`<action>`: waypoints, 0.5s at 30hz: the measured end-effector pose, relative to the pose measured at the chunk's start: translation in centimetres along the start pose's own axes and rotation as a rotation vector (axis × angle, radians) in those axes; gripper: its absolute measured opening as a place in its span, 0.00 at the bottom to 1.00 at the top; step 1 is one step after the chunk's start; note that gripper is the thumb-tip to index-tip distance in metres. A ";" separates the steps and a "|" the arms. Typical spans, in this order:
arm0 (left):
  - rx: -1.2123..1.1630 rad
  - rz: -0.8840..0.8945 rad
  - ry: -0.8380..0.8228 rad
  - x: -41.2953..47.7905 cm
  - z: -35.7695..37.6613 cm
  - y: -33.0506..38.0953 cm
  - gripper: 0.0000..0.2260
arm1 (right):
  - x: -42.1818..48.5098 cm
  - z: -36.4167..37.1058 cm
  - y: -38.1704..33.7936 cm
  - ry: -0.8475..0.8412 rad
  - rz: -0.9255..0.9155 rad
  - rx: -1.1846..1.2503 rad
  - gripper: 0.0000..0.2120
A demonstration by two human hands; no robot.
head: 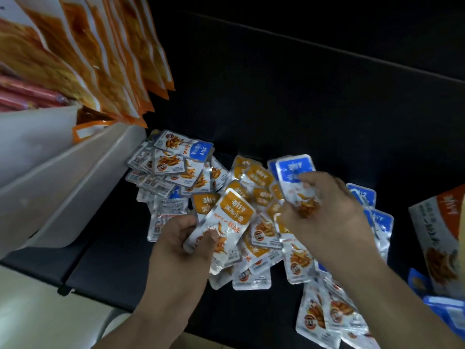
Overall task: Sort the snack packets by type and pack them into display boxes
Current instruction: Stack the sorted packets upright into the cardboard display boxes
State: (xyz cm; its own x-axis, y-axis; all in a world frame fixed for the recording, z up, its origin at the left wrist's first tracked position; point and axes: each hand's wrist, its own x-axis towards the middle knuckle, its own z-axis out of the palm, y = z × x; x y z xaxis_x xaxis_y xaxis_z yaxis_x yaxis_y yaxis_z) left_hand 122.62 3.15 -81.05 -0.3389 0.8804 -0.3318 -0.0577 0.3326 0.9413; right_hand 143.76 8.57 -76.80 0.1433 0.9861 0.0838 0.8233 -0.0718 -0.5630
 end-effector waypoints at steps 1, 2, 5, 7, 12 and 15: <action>0.005 0.020 -0.021 0.1 0.7 0.6 0.10 | -0.5 -1.1 1.0 0.022 0.040 0.008 0.24; 0.011 0.035 -0.043 0.4 1.4 1.1 0.11 | -1.1 -2.0 2.1 0.039 0.079 -0.003 0.24; 0.125 0.082 -0.092 2.3 3.6 1.7 0.14 | -2.9 -4.0 5.2 0.029 0.188 -0.047 0.25; 0.315 0.162 -0.124 3.5 4.4 1.4 0.12 | -3.6 -4.7 6.8 0.002 0.230 -0.076 0.26; 0.930 0.512 -0.080 3.9 3.9 0.2 0.13 | -3.7 -4.7 10.2 0.011 0.221 -0.209 0.26; 1.062 0.672 -0.214 2.5 4.7 0.8 0.19 | -3.9 -3.6 11.8 -0.008 0.228 -0.223 0.24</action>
State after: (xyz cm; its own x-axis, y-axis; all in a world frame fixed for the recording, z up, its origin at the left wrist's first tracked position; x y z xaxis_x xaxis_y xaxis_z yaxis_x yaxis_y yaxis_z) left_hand 126.15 7.22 -81.41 0.1542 0.9837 0.0922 0.8759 -0.1793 0.4480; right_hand 154.95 3.38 -80.78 0.3345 0.9419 -0.0314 0.8707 -0.3216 -0.3722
